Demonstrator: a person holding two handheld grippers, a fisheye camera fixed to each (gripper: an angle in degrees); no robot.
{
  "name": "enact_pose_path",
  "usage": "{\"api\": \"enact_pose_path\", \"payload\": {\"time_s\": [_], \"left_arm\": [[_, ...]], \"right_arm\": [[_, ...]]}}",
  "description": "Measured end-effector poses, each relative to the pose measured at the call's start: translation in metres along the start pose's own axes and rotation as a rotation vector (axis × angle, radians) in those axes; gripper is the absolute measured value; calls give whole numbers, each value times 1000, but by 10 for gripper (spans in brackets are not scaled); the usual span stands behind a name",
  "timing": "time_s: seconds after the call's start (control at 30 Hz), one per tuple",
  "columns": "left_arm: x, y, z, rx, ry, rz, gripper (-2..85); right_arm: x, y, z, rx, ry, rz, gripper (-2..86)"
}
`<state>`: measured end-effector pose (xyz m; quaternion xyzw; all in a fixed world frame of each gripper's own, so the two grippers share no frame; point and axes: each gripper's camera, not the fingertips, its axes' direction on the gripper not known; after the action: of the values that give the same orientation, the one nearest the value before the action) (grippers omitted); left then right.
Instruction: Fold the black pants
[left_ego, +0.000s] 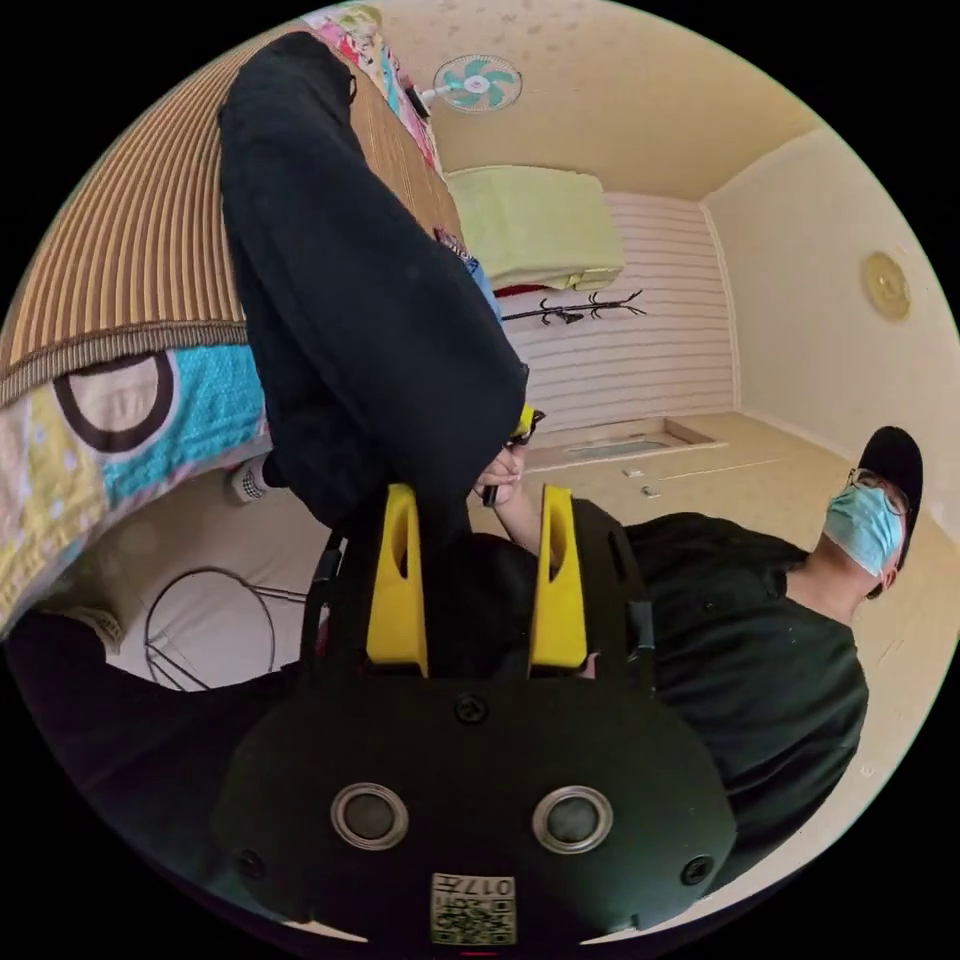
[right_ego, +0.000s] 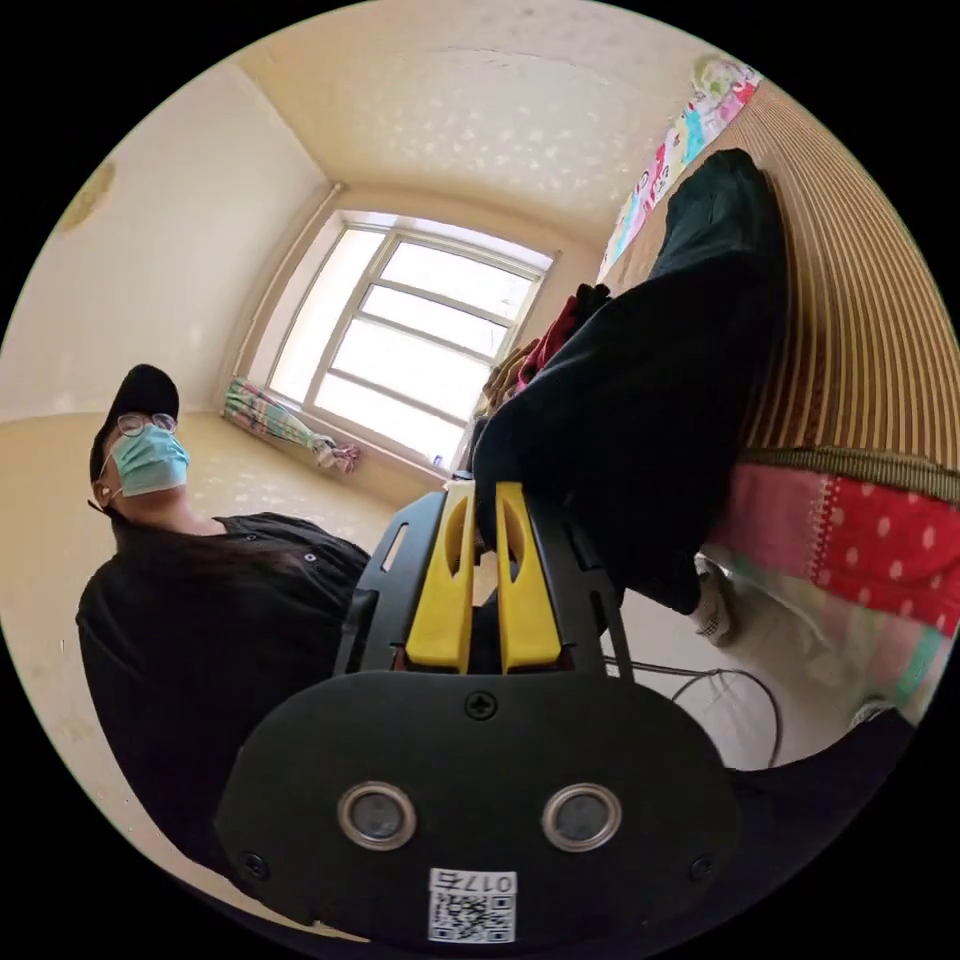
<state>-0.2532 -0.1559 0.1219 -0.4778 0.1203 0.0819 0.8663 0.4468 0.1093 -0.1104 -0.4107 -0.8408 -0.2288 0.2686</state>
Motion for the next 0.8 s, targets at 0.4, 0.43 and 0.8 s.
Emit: {"api": "enact_pose_path", "payload": {"time_s": [0.4, 0.43, 0.8], "left_arm": [[41, -23, -9, 16, -13, 84, 55], [62, -22, -13, -22, 5, 152, 53], [128, -138, -40, 25, -533, 312, -9]], "right_arm": [[-45, -10, -6, -42, 20, -125, 23], [-54, -11, -7, -50, 18, -155, 23], [-72, 15, 19, -38, -69, -174, 23]]}}
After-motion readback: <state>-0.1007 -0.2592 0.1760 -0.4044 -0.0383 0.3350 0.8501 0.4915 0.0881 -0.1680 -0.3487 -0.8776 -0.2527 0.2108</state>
